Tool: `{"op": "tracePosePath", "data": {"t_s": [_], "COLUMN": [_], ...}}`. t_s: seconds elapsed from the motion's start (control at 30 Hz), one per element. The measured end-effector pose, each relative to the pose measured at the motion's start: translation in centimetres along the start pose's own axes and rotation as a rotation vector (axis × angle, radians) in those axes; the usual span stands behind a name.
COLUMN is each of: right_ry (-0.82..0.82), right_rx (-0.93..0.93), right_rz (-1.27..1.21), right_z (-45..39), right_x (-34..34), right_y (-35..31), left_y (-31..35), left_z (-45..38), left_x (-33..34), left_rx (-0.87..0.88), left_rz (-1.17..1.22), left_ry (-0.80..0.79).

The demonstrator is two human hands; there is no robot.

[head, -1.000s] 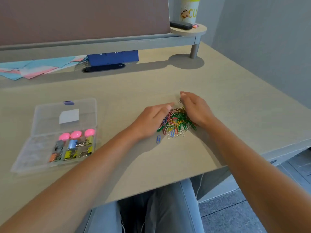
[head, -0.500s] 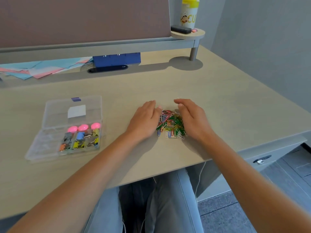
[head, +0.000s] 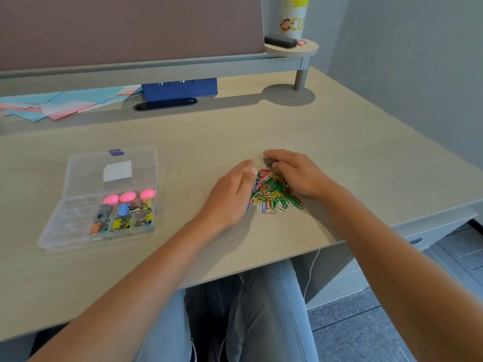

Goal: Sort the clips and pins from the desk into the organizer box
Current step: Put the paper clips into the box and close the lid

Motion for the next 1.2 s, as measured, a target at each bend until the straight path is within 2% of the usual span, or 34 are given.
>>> {"op": "tracePosePath", "data": {"t_s": [0.1, 0.2, 0.23, 0.33, 0.43, 0.5, 0.57, 0.63, 0.73, 0.87, 1.0, 1.07, 1.2], "right_ry": [-0.054, -0.069, -0.015, 0.312, 0.431, 0.394, 0.29, 0.184, 0.141, 0.218, 0.362, 0.354, 0.305], "right_rx": [-0.08, -0.129, -0.117, 0.053, 0.208, 0.209, 0.199, 0.191, 0.161, 0.117, 0.206, 0.223, 0.146], "right_rz": [0.036, 0.028, -0.006, -0.059, -0.001, 0.068, 0.156, 0.252, 0.302, 0.345, 0.522, 0.575, 0.61], "right_z": [2.2, 4.6, 5.3, 8.0, 10.0, 10.0, 9.3, 8.4, 6.9, 5.0, 4.4, 4.3, 3.6], "right_x": [1.2, 2.2, 2.0, -0.1, -1.0, -0.6, 0.4, 1.3, 2.1, 2.7, 1.9, 2.0, 2.4], "right_y": [-1.1, -2.2, -2.3, -1.3, 0.1, 0.1, -0.3, -1.0, -2.2, -3.6, -3.5, -3.3, -3.7], "left_y": [-1.0, -1.3, -1.3, -0.5, 0.3, 0.9, 1.4, 1.0, -0.9, -2.6, -3.1, -3.2, -2.8], "left_z": [0.2, -0.3, -0.5, -1.1, -1.1, -1.0, -0.7, -0.4, 0.5, 1.9, 2.8, 2.9, 2.8], "left_x": [-1.1, -0.2, 0.3, 1.8, 3.0, 3.2, 2.9, 1.9, -0.8, -3.3, -4.1, -4.1, -3.7], "left_rx": [-0.048, -0.089, -0.099, -0.057, -0.021, 0.007, 0.029, -0.004, -0.133, -0.19, -0.167, -0.173, -0.165], "left_rz": [0.043, -0.018, -0.059, -0.278, -0.358, -0.315, -0.2, 0.001, 0.312, 0.265, 0.258, 0.266, 0.272], "left_ry": [0.085, 0.017, -0.017, -0.1, -0.165, -0.168, -0.151, -0.06, 0.12, 0.231, 0.274, 0.27, 0.247]}}
Point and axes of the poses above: each hand's wrist, its own z-axis away from the middle knuckle, its own x-axis out of the palm, y = z × x, the point moved 7 cm from there along -z, towards the middle knuckle, and after that the axes turned 6 degrees about -y, right-handed, at the moved point
